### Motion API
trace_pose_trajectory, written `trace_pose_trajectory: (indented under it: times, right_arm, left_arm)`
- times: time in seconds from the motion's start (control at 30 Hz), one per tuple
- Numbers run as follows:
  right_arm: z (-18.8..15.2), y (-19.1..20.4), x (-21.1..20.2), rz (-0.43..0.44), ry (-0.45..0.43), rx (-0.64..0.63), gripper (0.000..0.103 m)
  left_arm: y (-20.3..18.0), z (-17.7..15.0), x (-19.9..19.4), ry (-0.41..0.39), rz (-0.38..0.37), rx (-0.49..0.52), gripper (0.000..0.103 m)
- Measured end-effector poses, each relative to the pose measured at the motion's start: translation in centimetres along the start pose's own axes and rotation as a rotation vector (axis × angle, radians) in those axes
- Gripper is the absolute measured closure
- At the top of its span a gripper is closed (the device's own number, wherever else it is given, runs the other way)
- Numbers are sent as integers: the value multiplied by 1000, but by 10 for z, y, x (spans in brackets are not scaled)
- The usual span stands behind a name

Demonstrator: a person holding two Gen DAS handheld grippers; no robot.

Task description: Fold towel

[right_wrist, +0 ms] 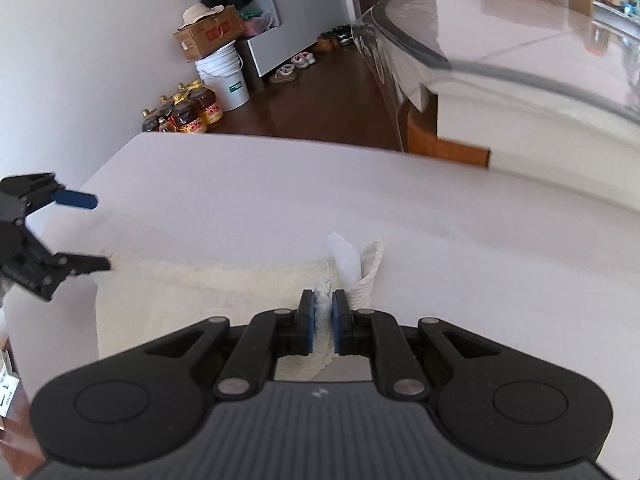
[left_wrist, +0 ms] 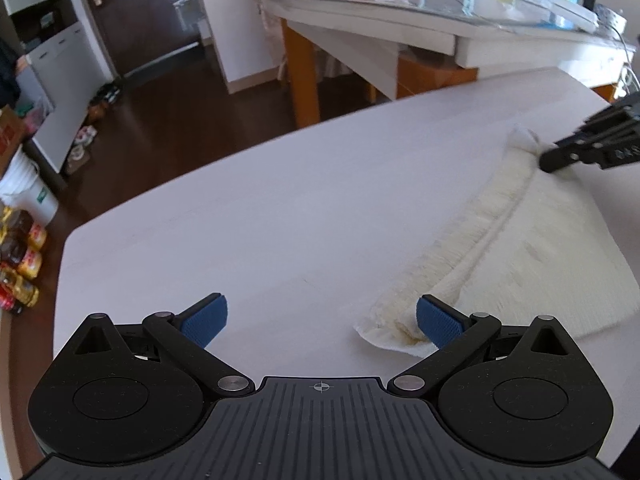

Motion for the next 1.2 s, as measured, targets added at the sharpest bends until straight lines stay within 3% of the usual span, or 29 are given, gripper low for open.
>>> trace_pose_trajectory:
  times: [0.37, 0.57, 0.63, 0.7, 1.0, 1.2]
  right_arm:
    - [-61, 20, -26, -57, -62, 115, 92]
    - [-67, 24, -28, -82, -80, 97, 91]
    - [-67, 25, -30, -80, -78, 74, 83]
    - [-68, 27, -33, -67, -79, 48, 56]
    - [-79, 24, -72, -150, -211, 6, 55]
    - [-92, 37, -65, -173, -187, -127, 58]
  left_arm:
    - [-16, -19, -10, 16, 0, 41, 0]
    - [-20, -26, -13, 13, 2, 43, 0]
    - [-21, -27, -14, 9, 3, 38, 0]
    - [-22, -29, -15, 6, 5, 33, 0]
    - [-24, -36, -20, -36, 14, -14, 0]
    - [-27, -39, -25, -63, -13, -37, 0]
Point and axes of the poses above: each gripper's, at about its wrist camera, not at the fingertips, and x roughly the way its jaws point, y to its left, z to its top, the point moved 3 cm from there along x, roughly the way its jaws point, and after that the axes turned 7 degrees about y, right-handed, at the moved point
